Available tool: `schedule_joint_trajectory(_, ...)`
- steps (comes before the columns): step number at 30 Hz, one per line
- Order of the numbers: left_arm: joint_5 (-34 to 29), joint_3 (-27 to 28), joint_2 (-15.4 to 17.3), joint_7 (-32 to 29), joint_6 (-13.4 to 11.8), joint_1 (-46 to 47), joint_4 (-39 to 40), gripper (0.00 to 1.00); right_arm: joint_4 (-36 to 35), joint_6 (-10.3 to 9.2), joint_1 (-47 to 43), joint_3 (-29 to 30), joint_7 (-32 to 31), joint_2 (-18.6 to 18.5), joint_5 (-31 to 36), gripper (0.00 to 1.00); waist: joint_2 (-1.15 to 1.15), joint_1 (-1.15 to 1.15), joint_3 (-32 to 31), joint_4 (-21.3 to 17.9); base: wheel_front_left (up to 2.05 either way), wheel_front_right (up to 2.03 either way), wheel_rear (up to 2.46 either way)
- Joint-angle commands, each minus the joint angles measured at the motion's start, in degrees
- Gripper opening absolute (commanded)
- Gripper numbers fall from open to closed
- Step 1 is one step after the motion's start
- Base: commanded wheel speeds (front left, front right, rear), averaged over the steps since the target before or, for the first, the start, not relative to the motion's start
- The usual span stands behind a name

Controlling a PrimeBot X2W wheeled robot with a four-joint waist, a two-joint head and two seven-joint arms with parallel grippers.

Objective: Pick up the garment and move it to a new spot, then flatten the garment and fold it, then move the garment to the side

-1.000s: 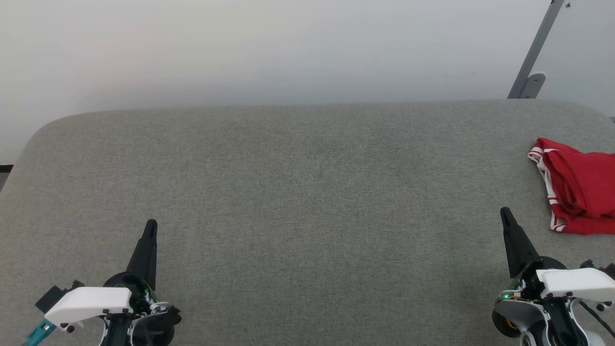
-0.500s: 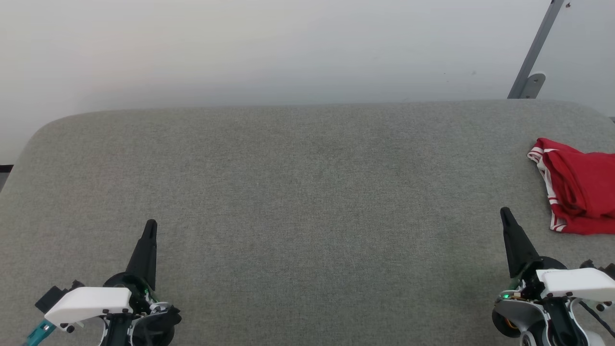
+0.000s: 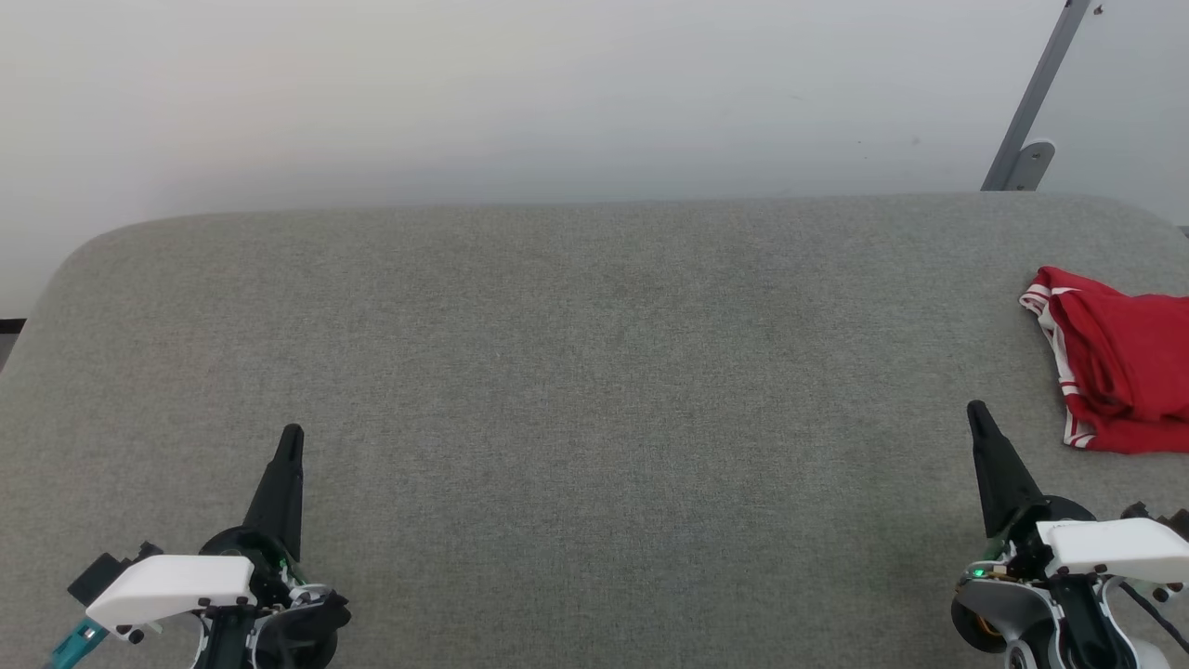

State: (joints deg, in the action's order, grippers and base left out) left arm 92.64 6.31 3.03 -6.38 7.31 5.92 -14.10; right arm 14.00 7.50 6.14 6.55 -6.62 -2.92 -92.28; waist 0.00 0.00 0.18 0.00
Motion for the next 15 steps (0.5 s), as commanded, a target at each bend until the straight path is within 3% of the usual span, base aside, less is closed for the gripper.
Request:
schedule_joint_trajectory(1,-0.21,0.15,-0.07,-0.26,0.32,0.70,-0.04,0.00,0.10,-0.02,0.28,0.01,-0.08,0.07,-0.21,0.00,0.00,0.00,0.00,0.00,0.00,0.00,0.00)
schedule_joint_trajectory(15,-0.26,0.19,-0.09,-0.28,0.33,0.71,-0.04,0.00,0.10,-0.02,0.28,0.00,-0.07,0.08,-0.22,0.00,0.00,0.00,0.00,0.00,0.00,0.00,0.00)
